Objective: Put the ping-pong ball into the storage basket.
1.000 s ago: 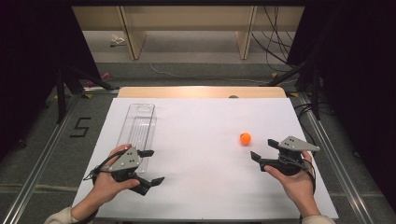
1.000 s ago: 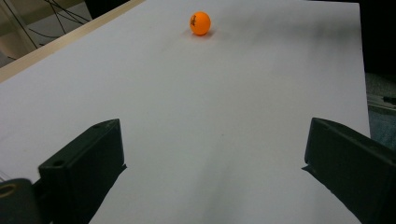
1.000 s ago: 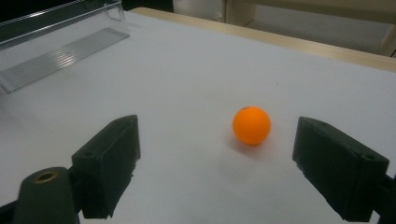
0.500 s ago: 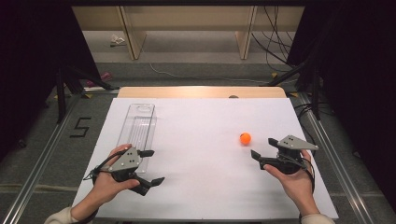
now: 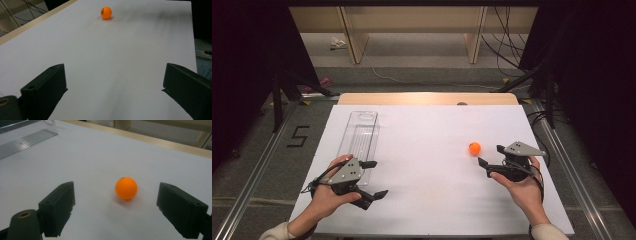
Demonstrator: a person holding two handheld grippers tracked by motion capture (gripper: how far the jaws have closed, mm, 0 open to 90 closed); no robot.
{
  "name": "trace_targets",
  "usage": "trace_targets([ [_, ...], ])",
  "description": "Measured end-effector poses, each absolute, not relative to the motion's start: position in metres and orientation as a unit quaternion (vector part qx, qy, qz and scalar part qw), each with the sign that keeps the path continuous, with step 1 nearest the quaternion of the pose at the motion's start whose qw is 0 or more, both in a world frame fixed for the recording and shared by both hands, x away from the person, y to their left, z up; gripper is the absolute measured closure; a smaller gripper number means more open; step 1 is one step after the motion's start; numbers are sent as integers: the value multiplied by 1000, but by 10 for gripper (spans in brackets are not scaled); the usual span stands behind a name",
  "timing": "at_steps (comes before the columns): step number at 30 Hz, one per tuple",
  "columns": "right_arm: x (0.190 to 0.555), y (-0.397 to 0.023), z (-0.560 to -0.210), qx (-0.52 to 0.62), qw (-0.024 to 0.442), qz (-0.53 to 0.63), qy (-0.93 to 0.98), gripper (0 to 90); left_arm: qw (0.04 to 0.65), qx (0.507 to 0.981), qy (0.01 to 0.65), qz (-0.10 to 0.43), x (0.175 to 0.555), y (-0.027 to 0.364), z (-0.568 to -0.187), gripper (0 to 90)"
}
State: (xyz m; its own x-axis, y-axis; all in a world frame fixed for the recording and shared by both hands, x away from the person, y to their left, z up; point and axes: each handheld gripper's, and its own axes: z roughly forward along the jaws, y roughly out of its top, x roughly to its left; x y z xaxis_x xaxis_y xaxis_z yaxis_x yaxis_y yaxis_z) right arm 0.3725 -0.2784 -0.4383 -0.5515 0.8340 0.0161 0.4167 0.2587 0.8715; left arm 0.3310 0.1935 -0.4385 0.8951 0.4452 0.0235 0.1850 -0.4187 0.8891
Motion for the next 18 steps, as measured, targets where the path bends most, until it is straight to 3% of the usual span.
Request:
trace_targets([
  [18,400,-273,-448,424,229,426,766,161,504,833,186,128,331,194,-438,44],
])
